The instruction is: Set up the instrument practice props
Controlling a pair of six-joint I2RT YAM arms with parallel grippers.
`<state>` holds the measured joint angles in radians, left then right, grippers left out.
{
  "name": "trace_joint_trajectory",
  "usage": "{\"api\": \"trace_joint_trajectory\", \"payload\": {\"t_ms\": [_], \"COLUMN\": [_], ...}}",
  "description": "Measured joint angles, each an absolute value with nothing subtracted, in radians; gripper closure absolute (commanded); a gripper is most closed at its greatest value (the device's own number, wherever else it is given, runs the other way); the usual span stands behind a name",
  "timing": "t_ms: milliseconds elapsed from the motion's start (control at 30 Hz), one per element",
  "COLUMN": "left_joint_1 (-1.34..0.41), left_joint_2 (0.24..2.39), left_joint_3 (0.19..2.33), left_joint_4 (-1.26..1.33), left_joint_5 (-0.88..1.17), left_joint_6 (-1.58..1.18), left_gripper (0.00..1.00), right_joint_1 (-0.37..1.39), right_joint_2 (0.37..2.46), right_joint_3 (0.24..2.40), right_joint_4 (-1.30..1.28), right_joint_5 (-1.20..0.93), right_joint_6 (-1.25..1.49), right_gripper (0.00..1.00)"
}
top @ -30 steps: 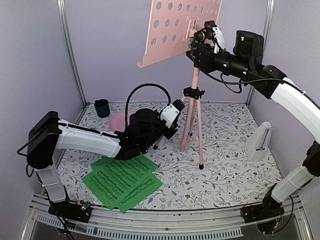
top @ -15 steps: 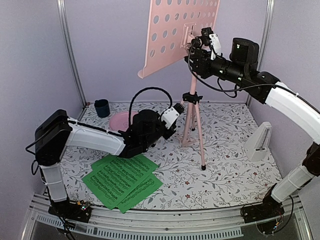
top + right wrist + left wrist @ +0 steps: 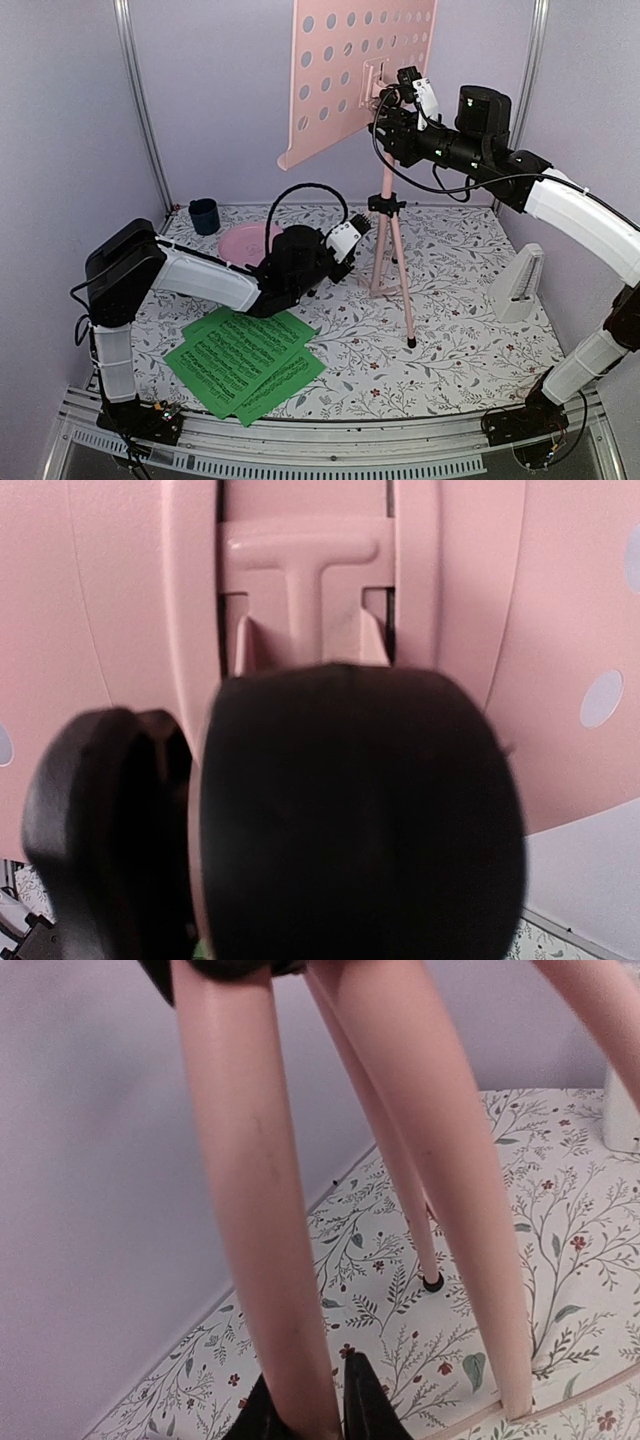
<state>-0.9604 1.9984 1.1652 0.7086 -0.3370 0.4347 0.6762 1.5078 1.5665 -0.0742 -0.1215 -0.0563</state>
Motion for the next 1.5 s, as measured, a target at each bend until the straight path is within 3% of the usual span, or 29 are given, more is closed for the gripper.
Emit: {"api": "trace_joint_trajectory", "payload": {"t_ms": [67,200,300,433,500,733,833,933,1000,1267,1500], "left_joint_1": [-0.959,-0.955,-0.955,-0.964,-0.965,-0.974,-0.975,-0.975,-0.976,-0.96,-0.865], "left_joint_2": [1.998,1.998,1.998,2.0,2.008,2.014,2.014,2.008,1.993,1.878,1.831], "left_joint_3": [1.161,1.16,1.166,1.205,1.231,1.276,1.272,1.251,1.214,1.094,1.037], "left_joint_4": [0.713,0.712,0.701,0.63,0.595,0.508,0.444,0.4,0.373,0.315,0.305], "left_joint_5": [-0.335,-0.334,-0.335,-0.355,-0.358,-0.367,-0.367,-0.356,-0.33,-0.139,0.149], "left_joint_6": [0.44,0.448,0.444,0.429,0.421,0.408,0.416,0.41,0.397,0.328,0.272], "left_gripper": [1.0,1.0,1.0,1.0,0.96,0.63,0.54,0.26,0.18,0.14,0.19], "right_joint_1": [0.676,0.676,0.675,0.673,0.674,0.672,0.673,0.674,0.675,0.676,0.676], "right_joint_2": [1.513,1.522,1.523,1.514,1.491,1.408,1.353,1.287,1.232,1.102,1.093], "right_joint_3": [1.577,1.583,1.583,1.583,1.574,1.518,1.459,1.384,1.317,1.058,0.926], "right_joint_4": [-0.081,-0.078,-0.076,-0.019,0.024,0.068,0.068,0.068,0.067,0.044,-0.017], "right_joint_5": [-0.122,-0.125,-0.13,-0.162,-0.177,-0.205,-0.216,-0.213,-0.203,-0.147,-0.109], "right_joint_6": [-0.06,-0.066,-0.064,-0.072,-0.074,-0.047,-0.024,0.013,0.043,0.163,0.233], "right_gripper": [1.0,0.83,0.66,0.33,0.25,0.03,0.0,0.0,0.01,0.01,0.04]}}
